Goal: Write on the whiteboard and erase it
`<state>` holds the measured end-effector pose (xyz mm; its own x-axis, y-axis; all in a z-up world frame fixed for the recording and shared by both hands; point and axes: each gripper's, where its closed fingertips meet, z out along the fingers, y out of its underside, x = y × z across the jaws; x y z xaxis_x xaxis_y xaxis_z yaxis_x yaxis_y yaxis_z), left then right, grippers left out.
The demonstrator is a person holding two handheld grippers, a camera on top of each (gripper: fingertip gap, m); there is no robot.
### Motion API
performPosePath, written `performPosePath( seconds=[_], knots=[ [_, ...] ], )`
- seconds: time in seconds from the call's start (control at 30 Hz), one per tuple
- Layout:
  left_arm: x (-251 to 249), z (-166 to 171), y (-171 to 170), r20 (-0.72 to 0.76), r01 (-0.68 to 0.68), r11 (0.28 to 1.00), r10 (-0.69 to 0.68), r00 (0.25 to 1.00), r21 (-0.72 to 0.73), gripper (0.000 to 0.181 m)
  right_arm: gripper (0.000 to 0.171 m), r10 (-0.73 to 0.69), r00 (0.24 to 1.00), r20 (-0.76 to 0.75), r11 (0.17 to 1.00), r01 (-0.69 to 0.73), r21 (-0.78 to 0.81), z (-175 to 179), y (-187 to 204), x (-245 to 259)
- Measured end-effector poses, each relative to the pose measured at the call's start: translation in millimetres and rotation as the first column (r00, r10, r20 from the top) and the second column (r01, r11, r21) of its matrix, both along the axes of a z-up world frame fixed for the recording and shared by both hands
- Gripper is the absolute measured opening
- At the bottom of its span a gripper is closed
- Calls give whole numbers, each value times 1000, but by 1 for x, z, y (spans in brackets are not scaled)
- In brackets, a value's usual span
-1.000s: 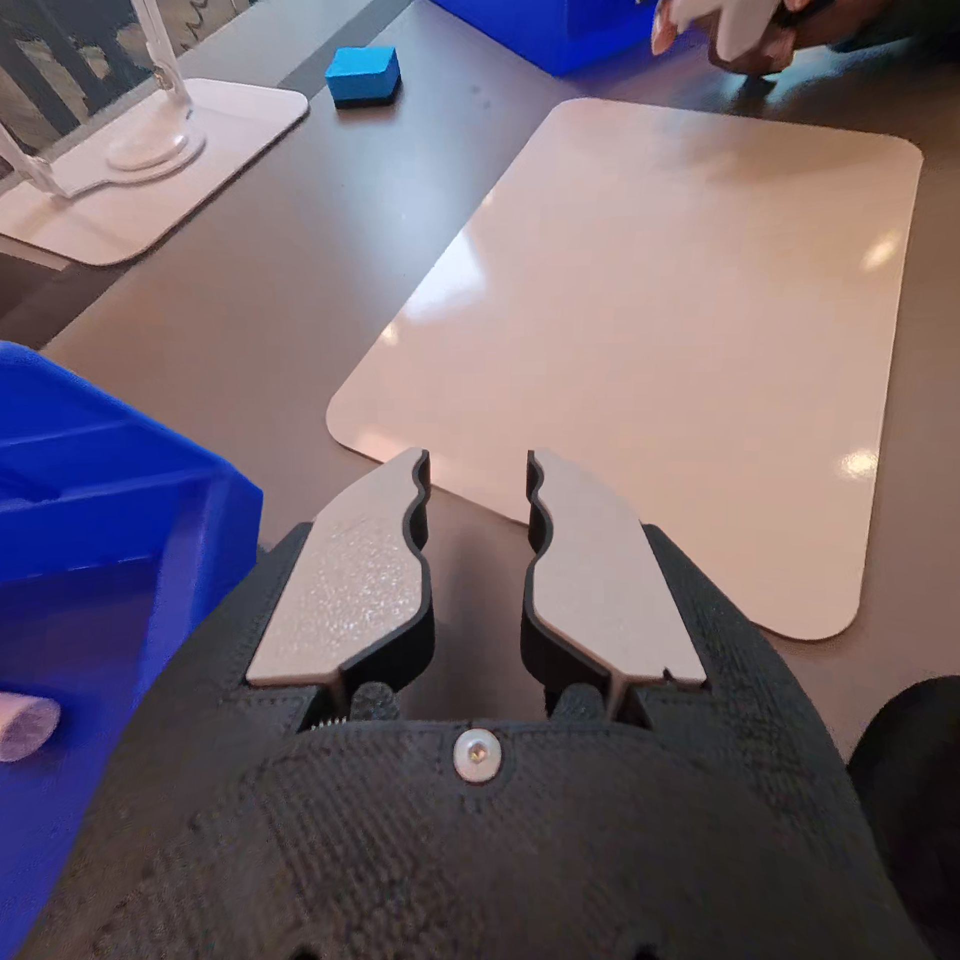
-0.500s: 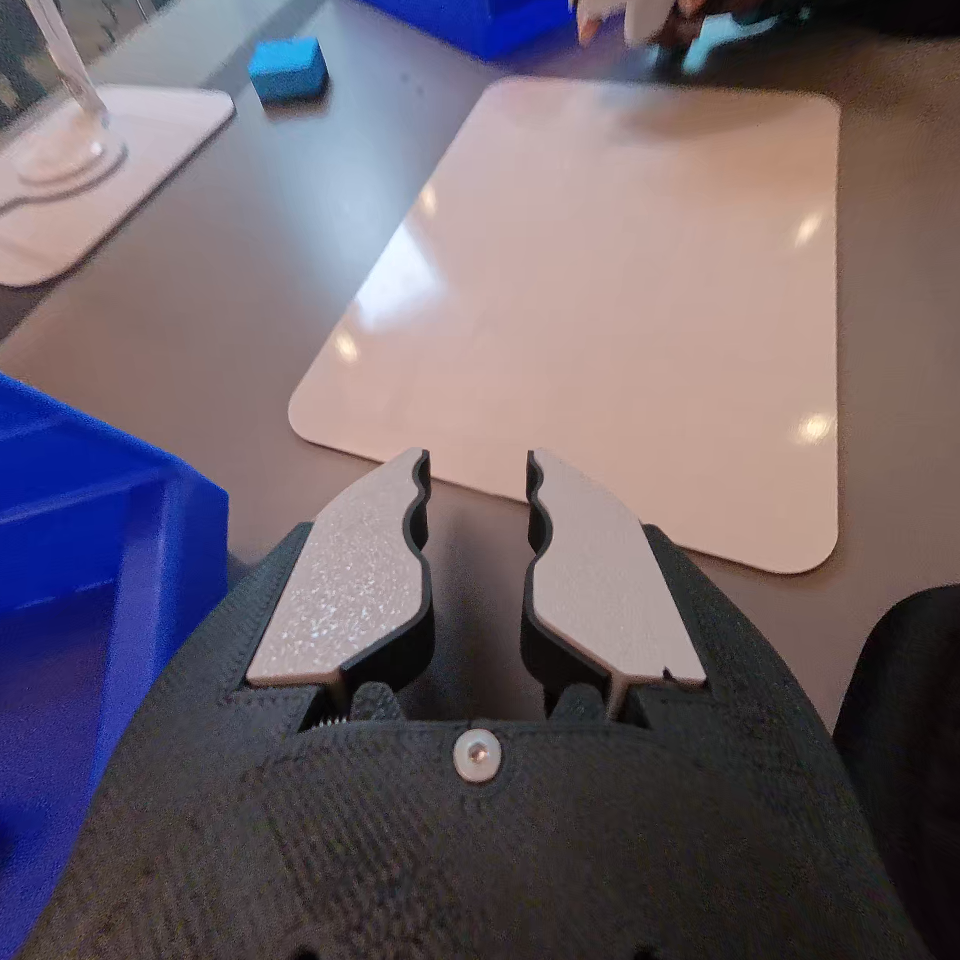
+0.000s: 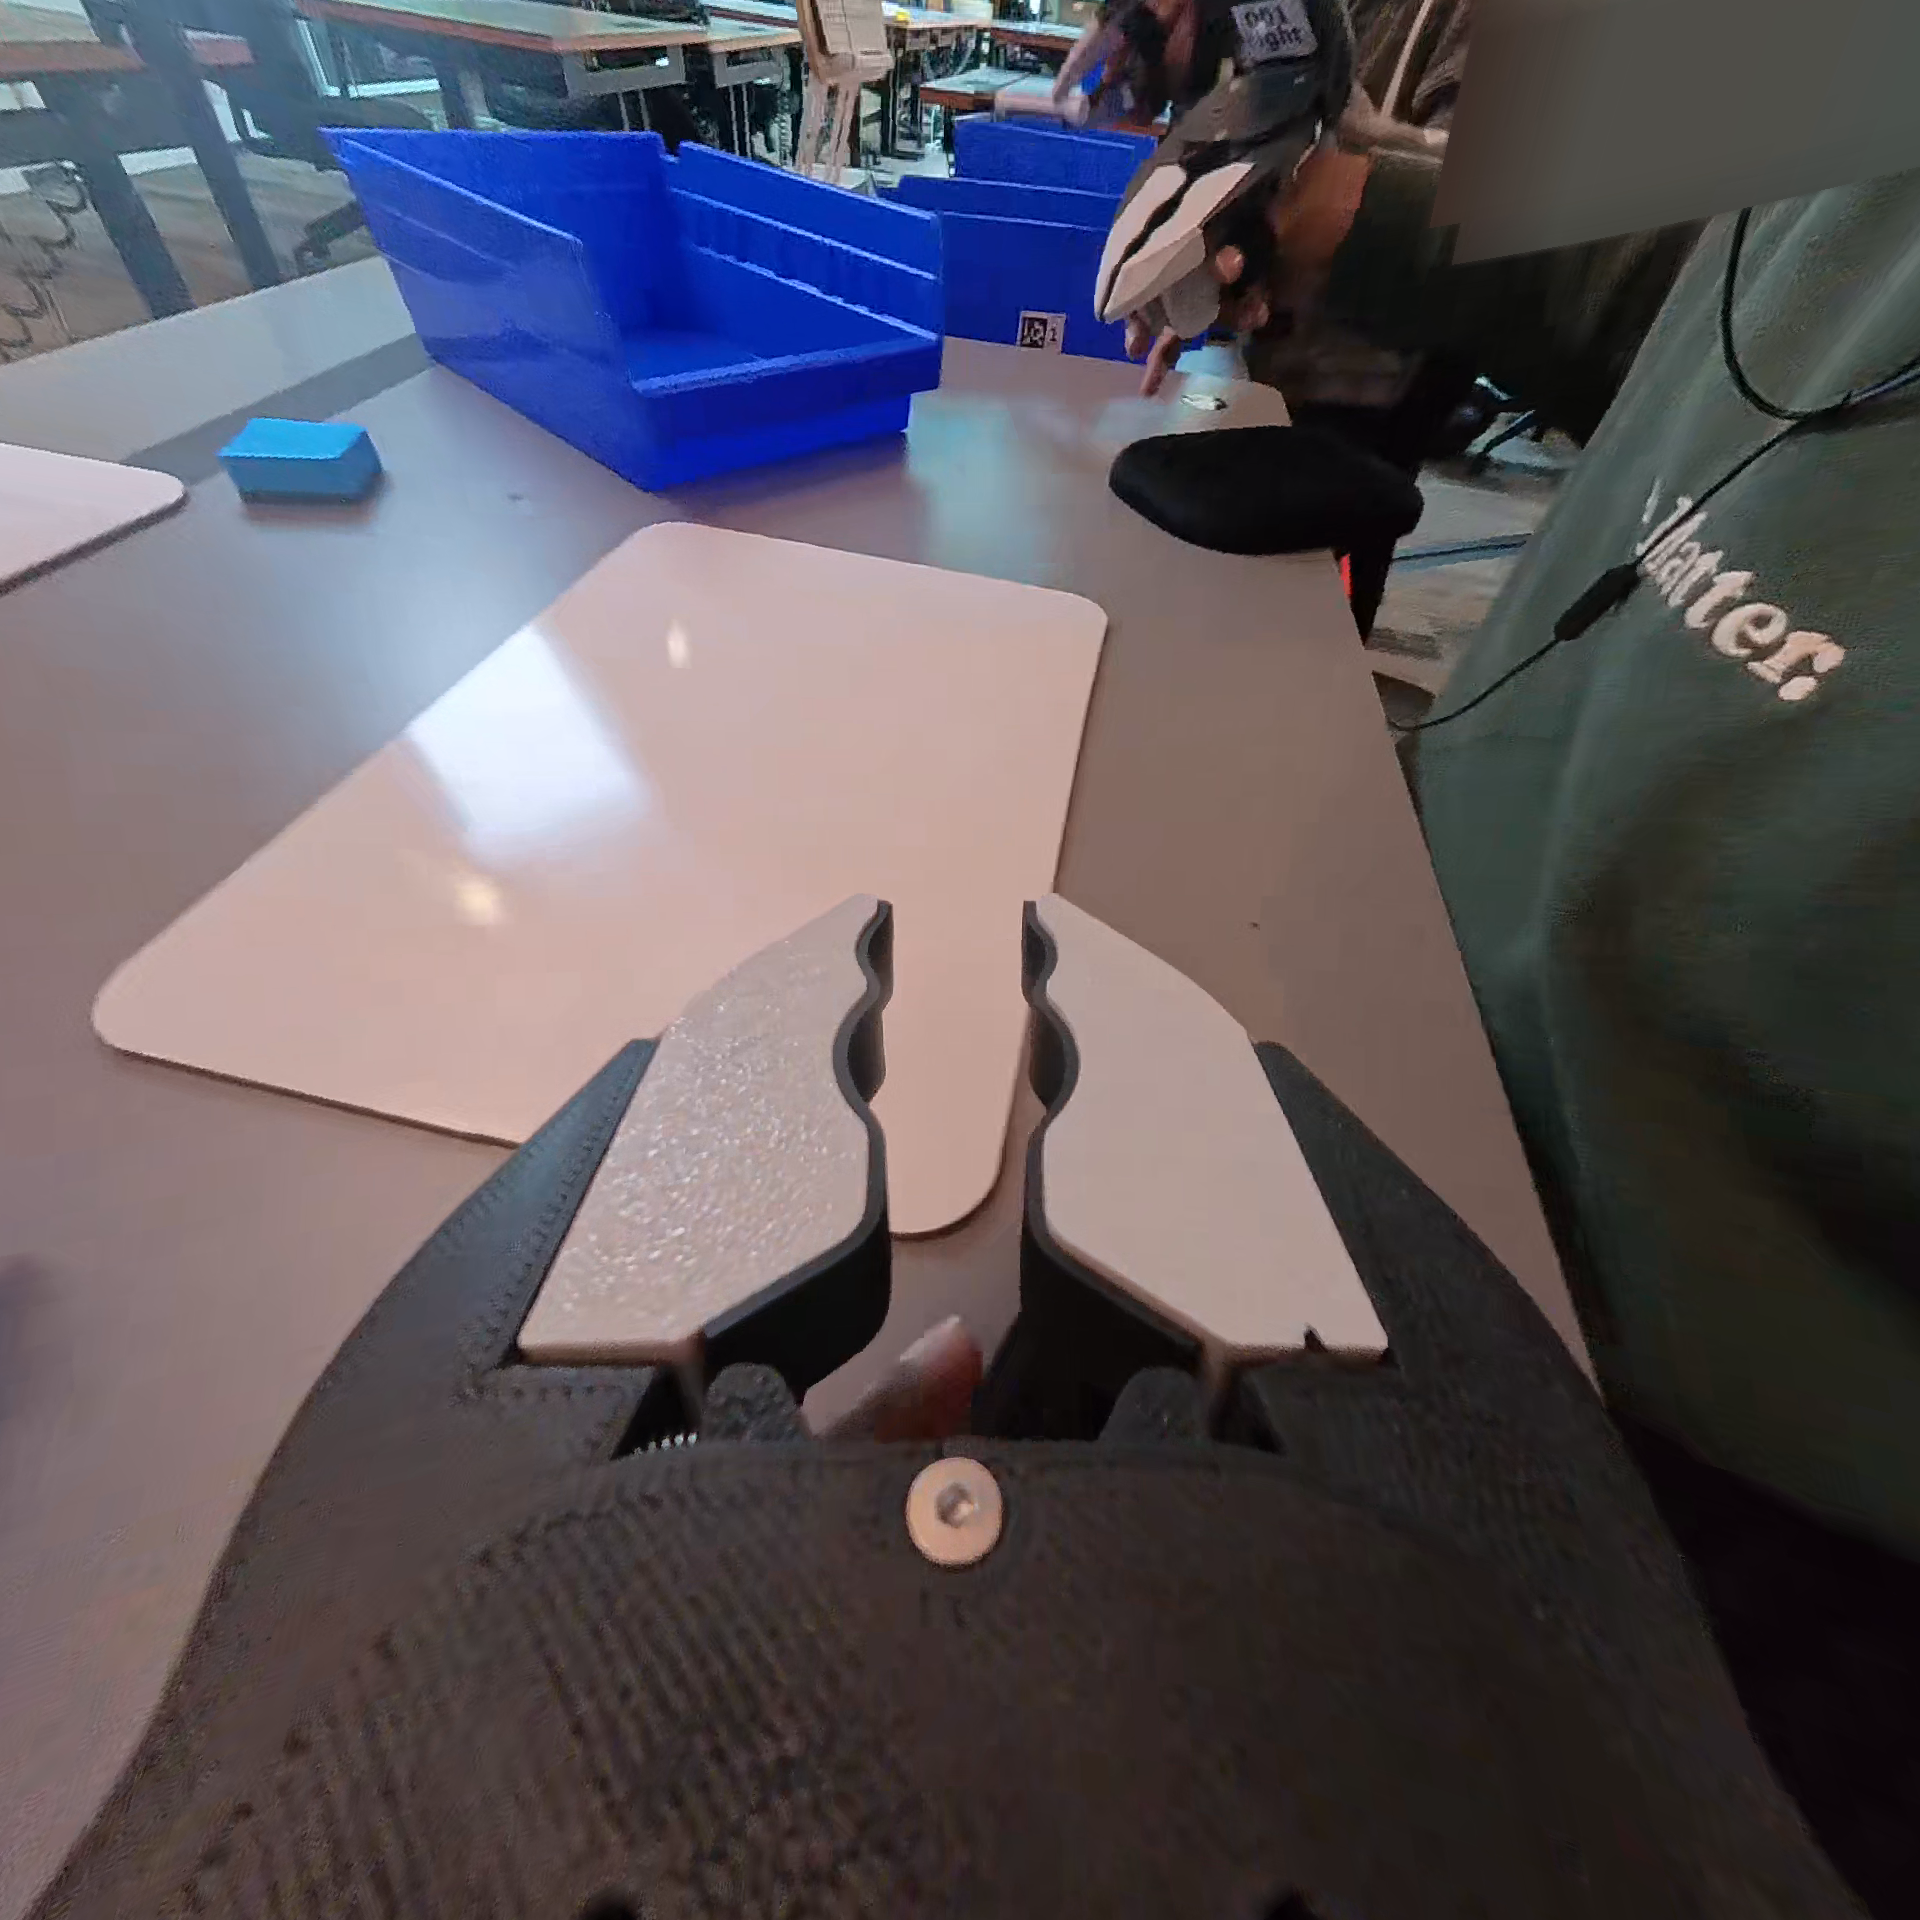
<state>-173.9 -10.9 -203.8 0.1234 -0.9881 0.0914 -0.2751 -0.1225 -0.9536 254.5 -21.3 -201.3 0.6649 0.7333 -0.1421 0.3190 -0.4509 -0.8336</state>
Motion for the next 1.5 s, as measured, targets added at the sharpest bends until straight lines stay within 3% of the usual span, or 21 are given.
performPosePath(
  seconds=[0.13, 0.2, 0.3, 0.33, 0.4, 0.5, 0.57, 0.6, 0.67, 0.73, 0.8, 0.87, 0.97, 1.1, 1.2, 1.33, 1.4, 1.5],
  knots=[
    [2, -2, -26, -48, 9, 999, -7, 999, 38, 21, 0, -191, 952, -241, 981, 193, -19, -13, -35, 40],
    [2, -8, -32, -80, -4, 998, 8, 997, 55, 20, 0, -235, 878, -417, 967, 253, -14, -7, -44, 39],
    [1, -15, -32, -131, -24, 994, 38, 991, 105, 16, 0, -326, 772, -545, 905, 422, 56, 16, -49, 51],
    [1, -17, -31, -141, -24, 993, 40, 989, 116, 16, 0, -382, 746, -545, 887, 462, 10, 12, -49, 50],
    [0, -18, -29, -154, -18, 992, 38, 987, 128, 10, 0, -431, 729, -532, 867, 497, -22, 8, -49, 37],
    [-3, -23, -30, -186, 9, 992, 15, 982, 129, 6, 0, -469, 626, -623, 850, 512, -125, 7, -47, -1],
    [-8, -25, -32, -206, 36, 991, -8, 979, 131, 3, 0, -514, 626, -587, 783, 621, -23, 16, -44, -13],
    [-10, -25, -34, -210, 44, 992, -19, 977, 116, 3, 0, -519, 576, -631, 772, 634, -55, 22, -43, -24],
    [-14, -26, -36, -228, 57, 994, -34, 973, 92, 3, 0, -499, 509, -702, 836, 496, -235, 11, -40, -69],
    [-17, -20, -29, -227, 24, 994, 2, 974, 109, 4, 0, -441, 545, -713, 871, 451, -195, 14, -34, -98],
    [-17, -7, -17, -190, 1, 988, 29, 981, 157, 2, 0, -324, 679, -659, 902, 432, 1, 37, -24, -110],
    [-14, 11, 18, -127, -100, 967, 132, 983, 233, 2, 0, -215, 809, -548, 923, 351, 157, 52, -5, -123],
    [7, 38, 77, 42, -238, 957, 234, 971, 168, 1, 0, -101, 914, -394, 921, 236, 311, 63, 45, -150],
    [38, 62, 155, 225, -320, 945, 297, 928, 73, 0, 0, -42, 953, -302, 906, 163, 391, 64, 139, -190],
    [51, 54, 179, 303, -335, 938, 294, 907, 93, 0, 0, 22, 972, -233, 856, 102, 507, 62, 188, -222],
    [58, 19, 164, 264, -273, 948, 225, 938, 161, 0, 0, 136, 944, -299, 842, 49, 538, 43, 196, -253],
    [59, 23, 157, 280, -259, 953, 208, 937, 159, 0, 0, 138, 973, -185, 837, -15, 547, 25, 191, -254],
    [58, 22, 158, 271, -284, 946, 236, 933, 155, 0, 0, 158, 958, -240, 863, -16, 504, 31, 182, -247]
  ],
)
